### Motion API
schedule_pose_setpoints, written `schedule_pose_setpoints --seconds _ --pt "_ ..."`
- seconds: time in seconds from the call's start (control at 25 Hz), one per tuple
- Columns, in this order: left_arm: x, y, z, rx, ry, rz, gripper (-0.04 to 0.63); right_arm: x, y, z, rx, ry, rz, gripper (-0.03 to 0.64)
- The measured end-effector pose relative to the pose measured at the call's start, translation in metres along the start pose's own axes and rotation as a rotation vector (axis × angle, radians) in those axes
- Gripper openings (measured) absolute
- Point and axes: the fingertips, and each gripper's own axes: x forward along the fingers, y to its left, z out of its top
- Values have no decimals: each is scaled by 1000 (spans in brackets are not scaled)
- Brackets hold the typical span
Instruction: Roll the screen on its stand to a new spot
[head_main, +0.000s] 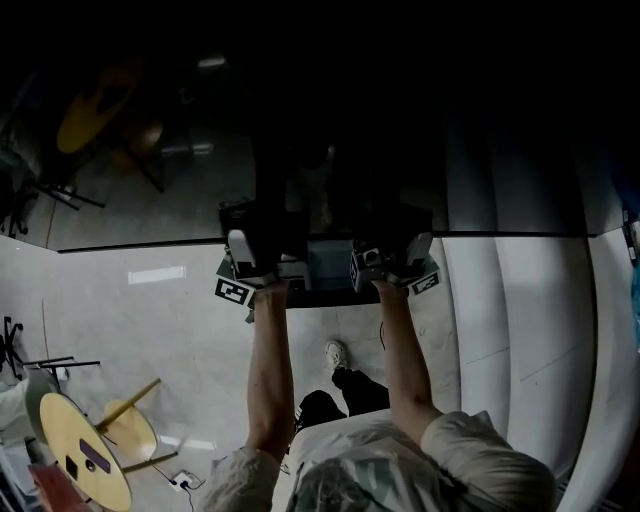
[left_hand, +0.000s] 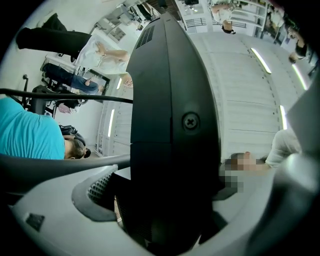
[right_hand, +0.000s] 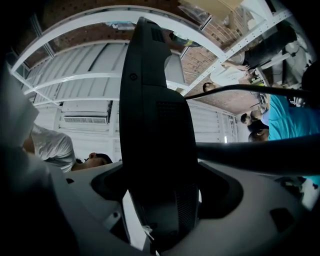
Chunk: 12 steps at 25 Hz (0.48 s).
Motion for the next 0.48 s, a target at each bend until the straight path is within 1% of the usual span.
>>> schedule_pose_setpoints --seconds 0.12,0.24,0.48 --pt "1 -1 0 16 4 4 528 2 1 -1 -3 14 -8 380" --pt "-1 -3 -1 26 11 19 528 3 -1 -4 16 24 -19 380" --pt "-8 0 -1 45 8 61 528 2 -12 -10 49 32 -68 380"
